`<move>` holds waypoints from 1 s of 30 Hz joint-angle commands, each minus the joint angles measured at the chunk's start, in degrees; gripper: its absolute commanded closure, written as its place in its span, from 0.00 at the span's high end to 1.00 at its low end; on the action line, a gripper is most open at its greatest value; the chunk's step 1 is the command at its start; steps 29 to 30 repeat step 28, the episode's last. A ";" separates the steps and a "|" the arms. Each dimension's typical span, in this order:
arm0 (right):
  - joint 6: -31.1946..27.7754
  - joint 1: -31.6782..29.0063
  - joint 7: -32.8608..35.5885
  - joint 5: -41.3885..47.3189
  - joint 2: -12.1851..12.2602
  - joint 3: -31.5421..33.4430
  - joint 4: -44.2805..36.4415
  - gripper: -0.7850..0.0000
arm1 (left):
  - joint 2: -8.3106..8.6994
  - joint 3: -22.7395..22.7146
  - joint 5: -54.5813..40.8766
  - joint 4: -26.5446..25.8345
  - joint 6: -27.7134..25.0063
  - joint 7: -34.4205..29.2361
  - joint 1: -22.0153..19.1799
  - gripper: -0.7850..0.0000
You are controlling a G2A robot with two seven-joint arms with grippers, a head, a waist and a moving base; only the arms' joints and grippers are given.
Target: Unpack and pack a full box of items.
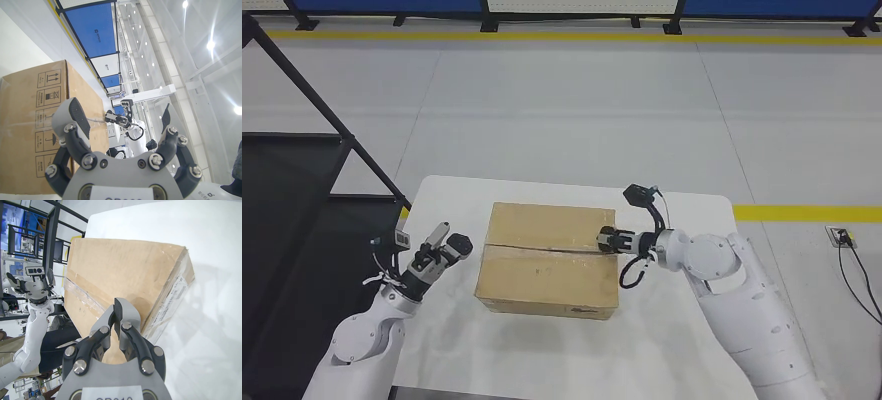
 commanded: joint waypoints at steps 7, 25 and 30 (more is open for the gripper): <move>-8.75 -8.67 -9.60 -0.03 1.60 6.50 -8.82 0.00 | 0.15 -0.74 -0.15 0.28 0.14 -0.01 -0.53 1.00; -18.08 -14.89 -14.65 2.43 2.86 12.44 -12.39 0.66 | 0.33 -1.55 -0.23 0.58 0.24 -0.14 -1.02 1.00; -18.08 -14.89 -14.65 2.43 2.86 12.44 -12.39 0.82 | 0.33 -1.55 -0.23 0.58 0.24 -0.14 -1.02 1.00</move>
